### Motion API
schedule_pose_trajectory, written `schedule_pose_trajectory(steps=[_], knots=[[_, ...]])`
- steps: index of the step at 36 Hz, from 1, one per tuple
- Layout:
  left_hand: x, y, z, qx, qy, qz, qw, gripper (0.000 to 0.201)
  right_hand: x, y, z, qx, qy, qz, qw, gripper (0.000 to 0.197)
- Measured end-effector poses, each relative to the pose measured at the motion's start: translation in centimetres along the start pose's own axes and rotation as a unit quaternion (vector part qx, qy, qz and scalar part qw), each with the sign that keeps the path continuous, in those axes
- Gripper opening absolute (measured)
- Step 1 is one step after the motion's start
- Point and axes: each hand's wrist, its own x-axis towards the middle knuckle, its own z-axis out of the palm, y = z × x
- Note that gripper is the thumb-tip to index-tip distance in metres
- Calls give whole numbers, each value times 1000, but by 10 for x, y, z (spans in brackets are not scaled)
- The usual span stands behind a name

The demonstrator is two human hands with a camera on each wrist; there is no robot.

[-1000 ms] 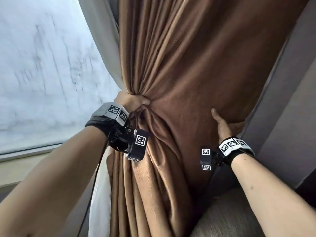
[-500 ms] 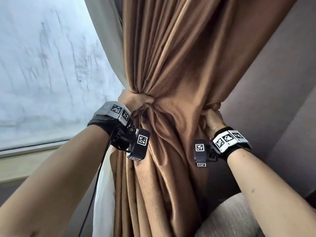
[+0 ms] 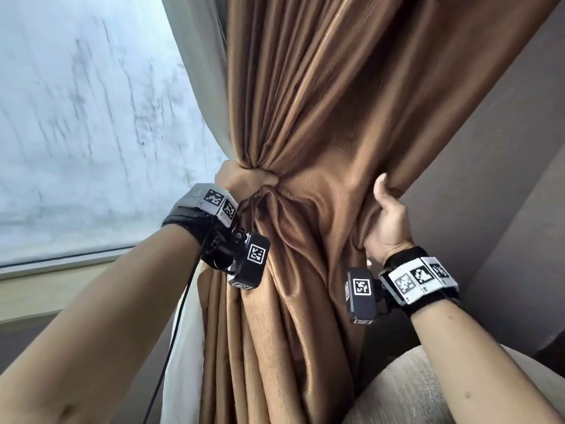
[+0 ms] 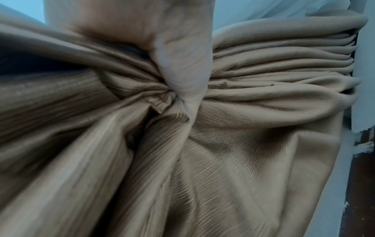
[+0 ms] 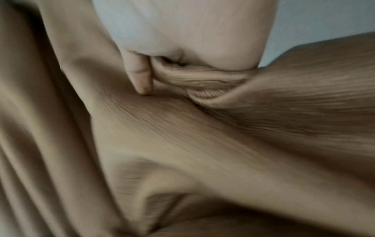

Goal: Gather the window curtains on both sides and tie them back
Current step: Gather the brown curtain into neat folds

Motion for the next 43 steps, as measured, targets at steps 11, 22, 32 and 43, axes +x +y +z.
schedule_pose_trajectory(steps=[11, 22, 32, 43], knots=[[-10, -1, 3, -17, -23, 10, 1000, 68, 27, 21, 24, -342, 173, -21, 923, 49], [-18, -4, -3, -31, -70, 38, 996, 61, 17, 17, 34, -399, 175, -4, 900, 23], [-18, -13, 2, -40, -60, 56, 996, 55, 11, 22, 28, -427, 182, -22, 885, 47], [-27, -16, -3, -40, -82, 89, 992, 39, 8, 20, 50, -560, 192, -13, 806, 33]])
